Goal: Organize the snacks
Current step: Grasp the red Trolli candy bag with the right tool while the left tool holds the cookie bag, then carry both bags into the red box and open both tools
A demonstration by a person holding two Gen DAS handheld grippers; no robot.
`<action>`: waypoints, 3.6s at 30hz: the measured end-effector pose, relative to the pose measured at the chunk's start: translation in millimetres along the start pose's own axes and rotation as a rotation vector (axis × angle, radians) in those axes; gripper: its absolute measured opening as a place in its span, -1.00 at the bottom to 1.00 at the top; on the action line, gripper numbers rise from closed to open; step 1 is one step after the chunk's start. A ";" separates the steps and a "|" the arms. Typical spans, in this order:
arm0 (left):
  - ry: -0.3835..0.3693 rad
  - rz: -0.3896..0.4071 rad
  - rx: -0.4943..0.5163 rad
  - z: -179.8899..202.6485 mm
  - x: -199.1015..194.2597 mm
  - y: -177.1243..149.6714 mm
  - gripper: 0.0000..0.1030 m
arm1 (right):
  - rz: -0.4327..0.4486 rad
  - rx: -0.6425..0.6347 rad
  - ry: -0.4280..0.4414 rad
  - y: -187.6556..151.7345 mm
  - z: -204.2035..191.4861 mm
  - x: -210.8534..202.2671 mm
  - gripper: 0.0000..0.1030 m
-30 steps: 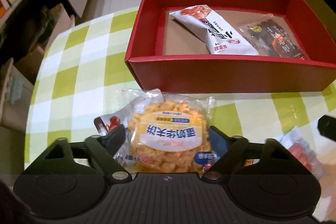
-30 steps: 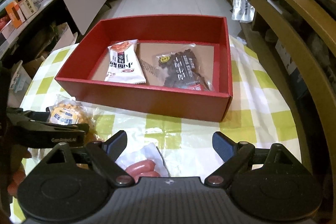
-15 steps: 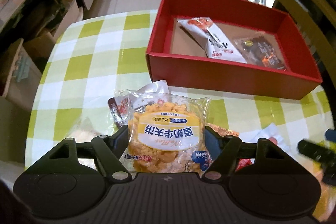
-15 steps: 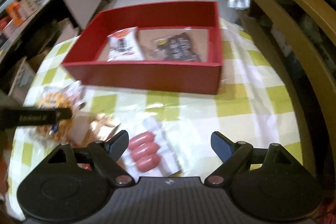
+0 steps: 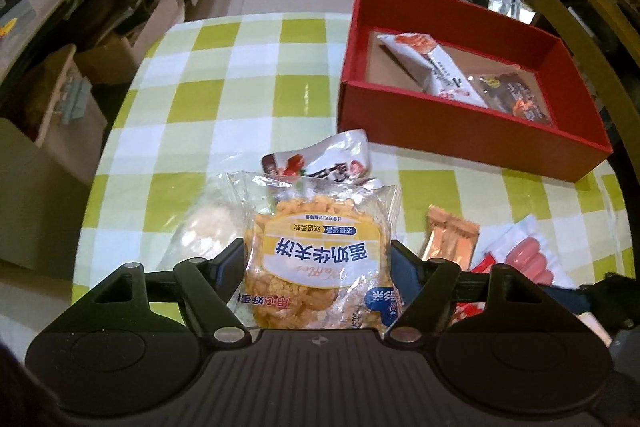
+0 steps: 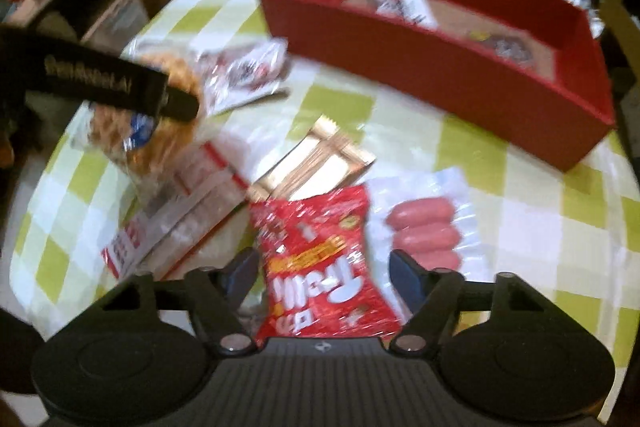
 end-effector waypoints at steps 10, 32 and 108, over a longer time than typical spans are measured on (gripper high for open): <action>-0.007 -0.011 0.019 -0.3 2.7 -3.3 0.53 | 0.016 -0.006 -0.016 -1.6 9.6 -3.8 0.15; 0.007 0.040 0.088 25.2 -7.9 -0.5 0.53 | 0.235 0.131 0.001 22.3 37.2 -71.0 0.14; 0.063 0.268 0.111 99.6 -6.1 107.4 0.53 | 0.447 0.241 -0.136 107.5 134.6 -83.1 0.14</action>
Point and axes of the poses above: each gripper's, at about its wrist camera, not at the fingertips, and x roughly the way its jaws point, z to its right, y to its top, the point moved 6 cm from there along x, roughly the way its jaws point, and after that the axes turned 10 degrees about y, right-handed, at the moved point
